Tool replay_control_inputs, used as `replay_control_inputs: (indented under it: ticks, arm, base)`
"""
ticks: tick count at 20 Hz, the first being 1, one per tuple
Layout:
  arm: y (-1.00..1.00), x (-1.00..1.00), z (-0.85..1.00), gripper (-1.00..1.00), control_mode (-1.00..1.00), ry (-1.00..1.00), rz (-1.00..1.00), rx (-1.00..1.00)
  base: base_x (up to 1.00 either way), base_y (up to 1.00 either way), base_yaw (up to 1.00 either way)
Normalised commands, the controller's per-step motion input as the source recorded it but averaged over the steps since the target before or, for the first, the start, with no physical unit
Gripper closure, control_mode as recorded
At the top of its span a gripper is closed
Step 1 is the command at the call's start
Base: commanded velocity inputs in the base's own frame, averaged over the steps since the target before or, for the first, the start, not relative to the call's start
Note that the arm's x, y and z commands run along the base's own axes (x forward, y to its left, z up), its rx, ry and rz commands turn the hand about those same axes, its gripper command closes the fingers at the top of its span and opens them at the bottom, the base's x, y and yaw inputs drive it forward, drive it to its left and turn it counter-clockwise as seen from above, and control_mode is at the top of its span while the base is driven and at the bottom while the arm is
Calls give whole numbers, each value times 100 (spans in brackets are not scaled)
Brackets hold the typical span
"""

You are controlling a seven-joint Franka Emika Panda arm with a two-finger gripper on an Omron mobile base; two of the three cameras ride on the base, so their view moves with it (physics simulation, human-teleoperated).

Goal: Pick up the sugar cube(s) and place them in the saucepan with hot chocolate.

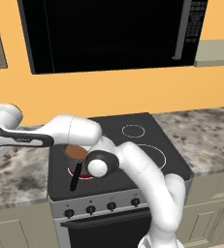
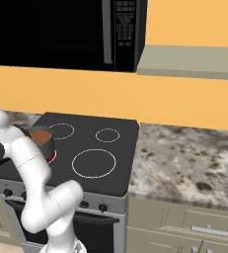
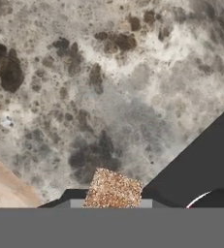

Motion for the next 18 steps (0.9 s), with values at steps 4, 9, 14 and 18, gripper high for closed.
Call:
replay_control_inputs:
  ticks: [4, 9, 14, 18]
  arm:
    - [-98, -56, 0, 100, -100, -24, 0, 10]
    - [-100, -56, 0, 100, -100, -17, 0, 17]
    - [-100, -9, 10, 100, -100, -4, 0, 23]
    - [-100, 4, 15, 100, -100, 1, 0, 23]
  base:
    - [0, 0, 0]
    - [0, 0, 0]
    - [0, 0, 0]
    - [0, 0, 0]
